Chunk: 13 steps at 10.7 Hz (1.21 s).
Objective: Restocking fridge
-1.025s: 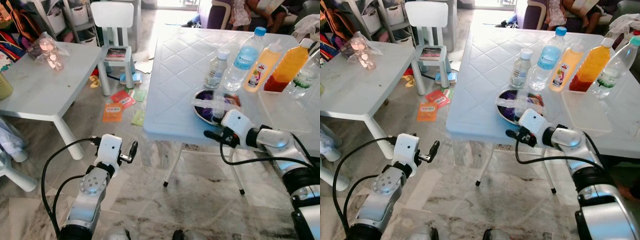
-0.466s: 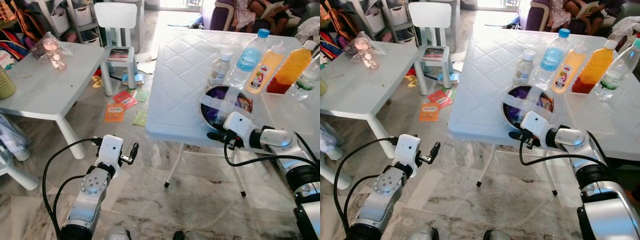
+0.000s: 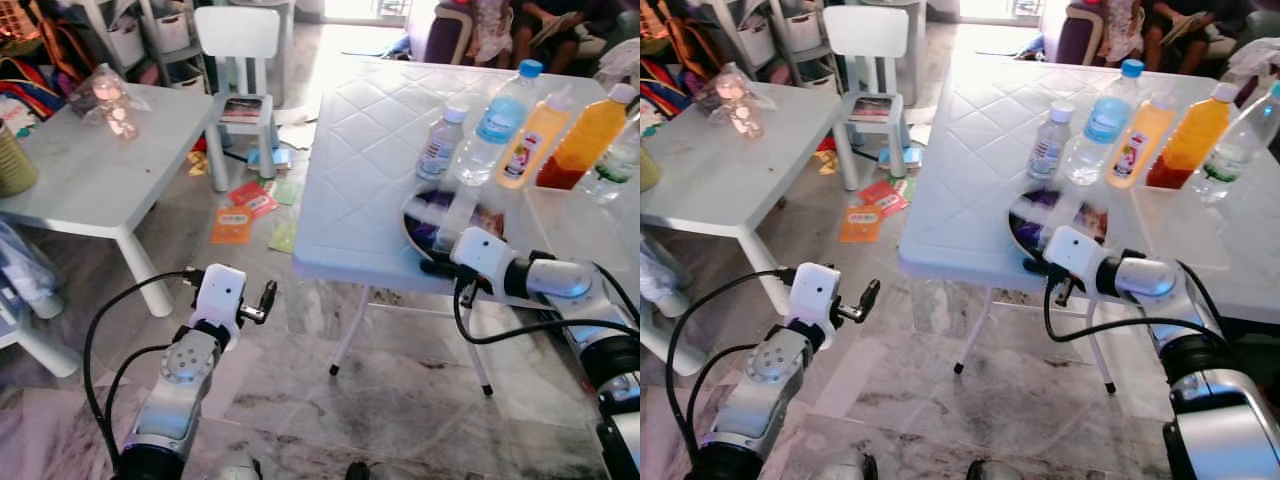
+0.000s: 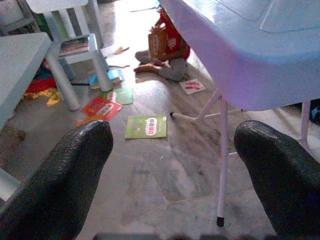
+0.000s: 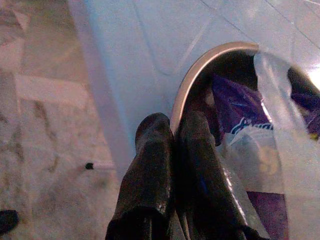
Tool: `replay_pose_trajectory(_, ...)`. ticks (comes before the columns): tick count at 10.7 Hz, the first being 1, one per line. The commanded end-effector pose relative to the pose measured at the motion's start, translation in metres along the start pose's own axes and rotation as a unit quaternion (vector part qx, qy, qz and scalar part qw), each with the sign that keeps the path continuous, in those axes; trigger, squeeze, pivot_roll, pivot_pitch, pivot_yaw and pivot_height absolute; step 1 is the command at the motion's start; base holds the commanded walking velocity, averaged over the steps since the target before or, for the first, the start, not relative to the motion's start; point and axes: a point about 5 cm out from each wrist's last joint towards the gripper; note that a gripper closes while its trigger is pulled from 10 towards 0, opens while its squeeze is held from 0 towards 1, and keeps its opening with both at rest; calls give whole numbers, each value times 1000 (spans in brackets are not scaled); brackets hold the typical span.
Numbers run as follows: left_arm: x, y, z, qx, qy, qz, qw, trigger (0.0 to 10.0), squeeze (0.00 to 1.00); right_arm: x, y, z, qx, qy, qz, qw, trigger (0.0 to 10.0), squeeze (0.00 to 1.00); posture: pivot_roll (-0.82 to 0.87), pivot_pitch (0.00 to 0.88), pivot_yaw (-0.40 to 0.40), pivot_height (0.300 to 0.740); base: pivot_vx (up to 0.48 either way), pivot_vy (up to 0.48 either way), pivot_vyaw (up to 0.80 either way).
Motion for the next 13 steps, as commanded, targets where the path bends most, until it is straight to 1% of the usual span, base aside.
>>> replay_pose_trajectory(1,-3,2,-1,-2,-4,-1,1000,10000,0,4,0,0,-6,17,4,1000,0,0,107,76,-25,740,0,0,0)
replay_pose_trajectory(3,-5,2,-1,0,-5,-13,1000,10000,0,-1,4,-10,-14,3,-12,1000,0,0,101,73,-29,740,0,0,0)
replay_pose_trajectory(4,-4,1,0,5,-3,-28,1000,10000,0,-3,0,-19,10,-2,-30,999,0,0,101,73,-29,740,0,0,0)
replay_pose_trajectory(5,-5,1,2,5,-4,-29,1000,10000,0,-4,-4,-24,18,-8,-23,1000,0,0,88,64,-30,740,0,0,0)
replay_pose_trajectory(7,-7,2,2,5,-12,-34,999,10000,0,-4,-16,-37,45,-11,-30,998,0,0,88,61,-27,740,0,0,0)
replay_pose_trajectory(8,-6,1,2,7,-13,-35,999,10000,0,-5,-17,-39,49,-15,-34,998,0,0,88,60,-28,740,0,0,0)
replay_pose_trajectory(9,-7,1,2,9,-15,-38,999,10000,0,-5,-20,-40,66,-16,-52,996,0,0,87,58,-30,740,0,0,0)
replay_pose_trajectory(10,-10,0,1,11,-19,-40,999,10000,0,0,-20,-36,64,-12,-67,996,0,0,89,57,-31,740,0,0,0)
replay_pose_trajectory(11,-13,-1,0,12,-24,-42,999,10000,0,1,-19,-34,59,-20,-75,995,0,0,91,53,-31,740,0,0,0)
replay_pose_trajectory(13,-14,-3,-2,15,-31,-44,998,10000,0,-7,-12,-33,44,-59,-116,991,0,0,91,49,-30,740,0,0,0)
Point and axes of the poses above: a point about 5 cm out from each wrist's last joint towards the gripper, its own z axis pointing out of the wrist towards the gripper, its own y axis along the axis of the wrist's last joint, x = y × z, and after that the axes turned 10 degrees about z, right-handed
